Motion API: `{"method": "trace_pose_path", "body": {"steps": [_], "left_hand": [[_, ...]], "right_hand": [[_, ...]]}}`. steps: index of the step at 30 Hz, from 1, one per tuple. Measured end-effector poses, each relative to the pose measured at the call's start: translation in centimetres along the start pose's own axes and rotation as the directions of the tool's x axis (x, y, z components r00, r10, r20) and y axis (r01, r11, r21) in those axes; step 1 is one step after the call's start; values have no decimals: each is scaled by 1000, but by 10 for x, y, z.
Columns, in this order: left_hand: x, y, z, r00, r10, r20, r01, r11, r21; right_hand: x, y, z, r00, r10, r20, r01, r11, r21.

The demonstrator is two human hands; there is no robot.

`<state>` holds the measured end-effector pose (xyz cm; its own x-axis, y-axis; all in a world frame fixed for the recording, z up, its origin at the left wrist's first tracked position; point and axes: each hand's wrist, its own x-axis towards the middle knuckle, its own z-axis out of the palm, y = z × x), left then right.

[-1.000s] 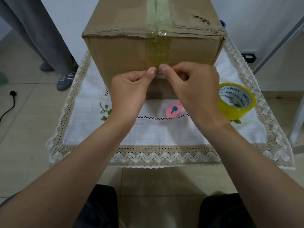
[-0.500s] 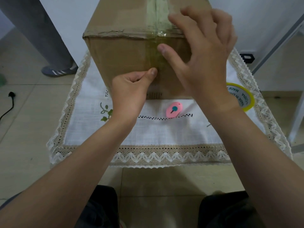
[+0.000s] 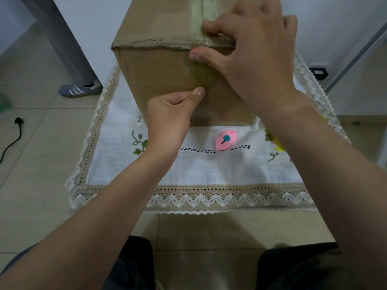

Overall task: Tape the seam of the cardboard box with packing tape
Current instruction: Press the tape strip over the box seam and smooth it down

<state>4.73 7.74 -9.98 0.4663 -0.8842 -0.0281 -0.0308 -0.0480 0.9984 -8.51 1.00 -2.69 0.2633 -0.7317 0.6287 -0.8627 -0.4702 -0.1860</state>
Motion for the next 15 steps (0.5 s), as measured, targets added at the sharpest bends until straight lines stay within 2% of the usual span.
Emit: {"method": "trace_pose_path", "body": {"steps": [7,15], "left_hand": [[2,-1,-2,1000,7,16,-7,1000,3],[3,2,-3,998,-54,39,55,998,-7]], "right_hand": [[-8,-3,5,999,-17,-27,16,1000,-11],[-20,-10,12,998,-36,-42,31,995,-100]]}}
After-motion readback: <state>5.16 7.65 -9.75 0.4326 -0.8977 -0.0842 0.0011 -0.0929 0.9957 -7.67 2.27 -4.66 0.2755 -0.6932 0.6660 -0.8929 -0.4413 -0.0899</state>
